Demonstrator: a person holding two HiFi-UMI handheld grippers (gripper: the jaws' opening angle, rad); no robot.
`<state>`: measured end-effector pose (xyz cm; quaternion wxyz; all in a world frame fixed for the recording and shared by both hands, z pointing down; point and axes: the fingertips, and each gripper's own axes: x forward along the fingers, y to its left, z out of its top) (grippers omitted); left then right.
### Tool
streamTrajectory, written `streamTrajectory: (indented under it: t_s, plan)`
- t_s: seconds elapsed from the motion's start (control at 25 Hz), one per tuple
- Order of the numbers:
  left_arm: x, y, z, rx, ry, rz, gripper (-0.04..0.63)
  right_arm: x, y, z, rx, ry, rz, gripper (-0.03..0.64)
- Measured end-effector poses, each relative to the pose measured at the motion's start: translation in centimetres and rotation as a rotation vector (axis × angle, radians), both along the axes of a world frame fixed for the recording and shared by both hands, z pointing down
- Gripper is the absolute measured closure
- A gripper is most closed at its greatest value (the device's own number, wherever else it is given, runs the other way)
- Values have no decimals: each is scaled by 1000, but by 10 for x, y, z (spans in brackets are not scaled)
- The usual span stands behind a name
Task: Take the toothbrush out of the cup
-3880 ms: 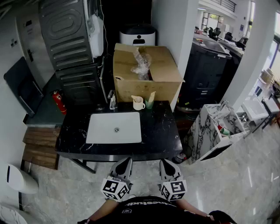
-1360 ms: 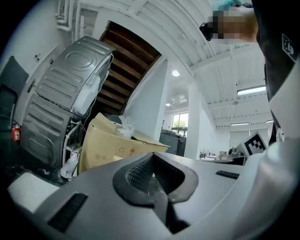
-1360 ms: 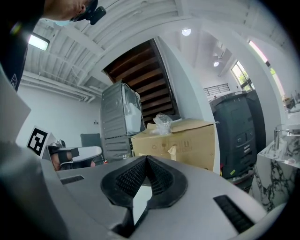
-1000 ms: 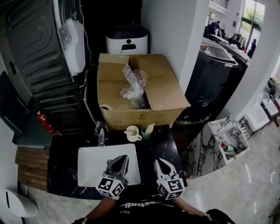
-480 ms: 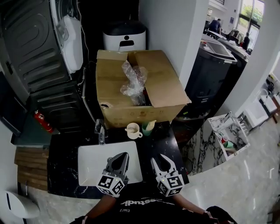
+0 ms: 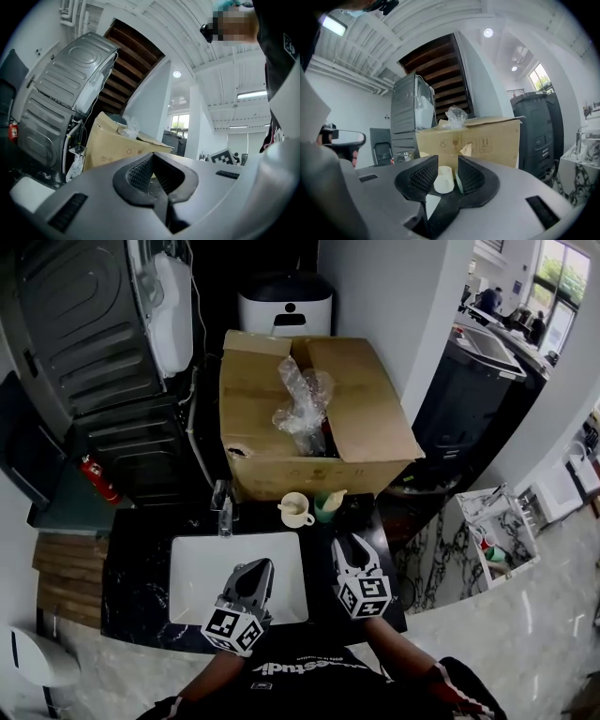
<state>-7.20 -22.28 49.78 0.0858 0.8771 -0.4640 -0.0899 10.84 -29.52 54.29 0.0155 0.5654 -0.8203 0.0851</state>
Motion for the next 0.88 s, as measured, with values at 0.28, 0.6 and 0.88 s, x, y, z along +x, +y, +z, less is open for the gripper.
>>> streamTrajectory:
  t_s: [0.28, 0.6, 0.88]
  plan:
    - [-18, 6, 2, -7, -14, -48, 581, 10, -76, 29, -47, 44, 53, 469]
    - [-39, 13, 6, -21, -25, -105, 581, 12, -133, 60, -121, 100, 77, 460]
    - [-43, 12, 8, -30, -23, -124, 581, 9, -136, 56, -98, 143, 87, 548]
